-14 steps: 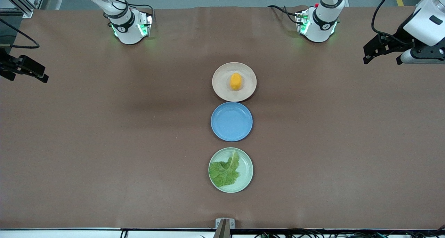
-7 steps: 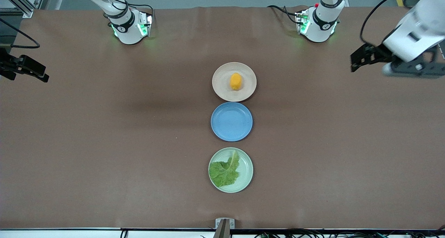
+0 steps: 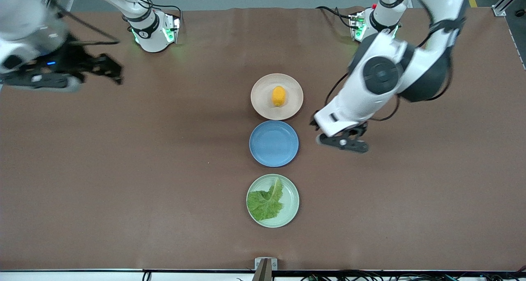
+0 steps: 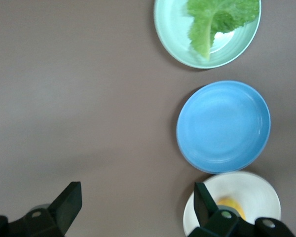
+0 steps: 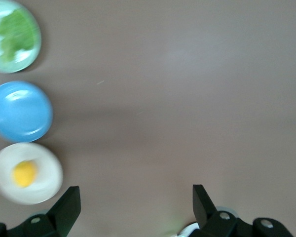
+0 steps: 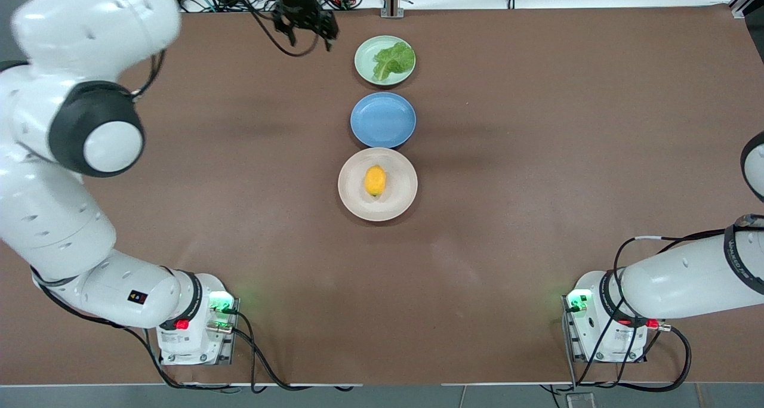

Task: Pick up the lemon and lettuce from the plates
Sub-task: 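Lower the right gripper over the lemon while the left gripper descends to the lettuce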

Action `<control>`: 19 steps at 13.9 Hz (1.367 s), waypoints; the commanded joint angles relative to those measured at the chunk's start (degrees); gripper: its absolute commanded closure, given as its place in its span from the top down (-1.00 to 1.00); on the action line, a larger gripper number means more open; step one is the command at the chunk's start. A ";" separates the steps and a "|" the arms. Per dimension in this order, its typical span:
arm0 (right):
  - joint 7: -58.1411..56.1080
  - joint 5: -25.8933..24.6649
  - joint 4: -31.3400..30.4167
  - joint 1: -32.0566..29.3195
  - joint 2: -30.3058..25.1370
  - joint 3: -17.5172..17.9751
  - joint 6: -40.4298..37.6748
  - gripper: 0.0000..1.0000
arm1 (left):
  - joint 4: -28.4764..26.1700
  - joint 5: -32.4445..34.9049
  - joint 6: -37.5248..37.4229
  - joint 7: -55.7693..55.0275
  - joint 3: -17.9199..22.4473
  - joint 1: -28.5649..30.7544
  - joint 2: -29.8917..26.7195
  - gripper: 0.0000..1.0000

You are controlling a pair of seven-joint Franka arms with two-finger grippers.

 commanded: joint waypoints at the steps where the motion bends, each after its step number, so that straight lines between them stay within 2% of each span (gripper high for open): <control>1: 11.29 1.56 -5.57 11.04 0.08 -0.59 6.32 1.00 | 7.94 2.05 3.50 -2.58 0.76 -3.37 9.24 1.00; 4: 21.60 1.65 -16.46 20.81 0.69 -0.51 19.85 0.99 | 8.22 2.57 18.15 -7.07 1.11 -7.24 16.10 0.99; 6: 27.83 1.65 -20.44 26.70 4.62 -0.59 29.43 0.99 | 8.22 5.29 28.09 -7.17 4.17 -9.97 20.15 0.95; 8: 30.50 1.65 -20.19 30.06 10.95 -0.59 35.60 0.99 | 8.40 6.79 36.27 -6.64 6.20 -10.60 23.84 0.86; 12: 31.03 1.56 -19.92 32.35 20.36 -0.59 45.28 0.99 | 10.23 6.88 48.15 -6.46 7.08 -10.42 29.74 0.76; 14: 32.43 1.56 -19.14 33.58 24.05 -0.59 48.62 0.99 | 10.42 6.88 51.50 -6.38 8.31 -10.60 31.50 0.70; 17: 34.89 0.77 -16.50 35.78 28.98 -0.68 49.16 0.99 | 10.42 6.88 54.68 -6.38 8.41 -11.47 33.44 0.69; 18: 34.90 0.68 -15.97 36.74 30.22 -0.68 49.25 0.99 | 10.24 6.97 54.68 -6.38 8.49 -11.48 33.44 0.65; 19: 34.98 0.85 -15.62 37.53 31.10 -0.68 49.34 0.99 | 10.16 7.06 54.68 -6.12 8.58 -11.56 33.70 0.52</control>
